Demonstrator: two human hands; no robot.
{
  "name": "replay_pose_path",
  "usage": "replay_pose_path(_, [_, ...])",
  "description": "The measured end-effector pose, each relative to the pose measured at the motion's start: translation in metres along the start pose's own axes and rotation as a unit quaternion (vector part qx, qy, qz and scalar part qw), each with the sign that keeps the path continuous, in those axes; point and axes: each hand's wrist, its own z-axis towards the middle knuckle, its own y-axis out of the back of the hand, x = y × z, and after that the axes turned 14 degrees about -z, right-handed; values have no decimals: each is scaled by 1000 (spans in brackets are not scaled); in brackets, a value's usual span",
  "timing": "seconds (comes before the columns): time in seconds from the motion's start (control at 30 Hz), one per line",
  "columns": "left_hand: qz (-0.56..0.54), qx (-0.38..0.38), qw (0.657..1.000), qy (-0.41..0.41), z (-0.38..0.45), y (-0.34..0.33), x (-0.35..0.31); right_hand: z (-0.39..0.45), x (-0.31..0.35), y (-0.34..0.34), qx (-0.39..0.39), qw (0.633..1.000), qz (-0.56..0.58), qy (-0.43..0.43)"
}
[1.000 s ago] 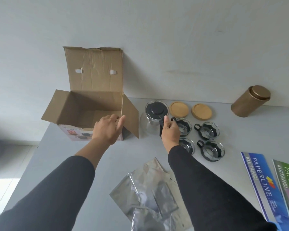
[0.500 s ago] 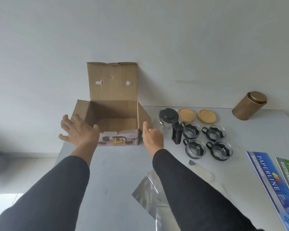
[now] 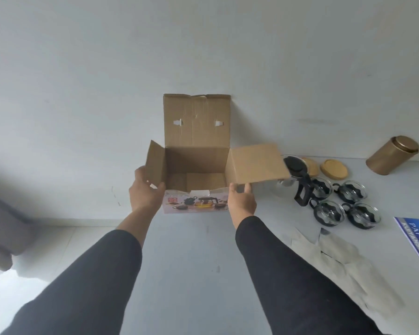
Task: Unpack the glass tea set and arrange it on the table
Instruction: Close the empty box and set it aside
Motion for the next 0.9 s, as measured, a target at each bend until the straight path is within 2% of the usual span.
replay_pose_path(0.1, [52, 69, 989, -124, 6, 3, 4, -9, 5, -7, -63, 995, 14, 76])
replay_pose_path(0.2, [127, 109, 969, -181, 12, -3, 5, -12, 12, -11, -52, 983, -34, 171])
replay_pose_path(0.33, [199, 58, 961, -185, 25, -17, -11, 0, 27, -10, -81, 987, 3, 137])
replay_pose_path(0.43, [189, 94, 969, -130, 46, -32, -23, 19, 41, -3, -80, 989, -20, 121])
replay_pose_path(0.6, [55, 116, 991, 41, 80, -52, -44, 58, 79, 8, 3, 997, 45, 64])
replay_pose_path(0.73, [-45, 99, 980, 164, 107, -55, -57, 85, 107, 8, 68, 994, 78, 19])
replay_pose_path(0.9, [-130, 151, 958, 205, 110, -46, -69, 98, 124, 9, 77, 981, 180, 7])
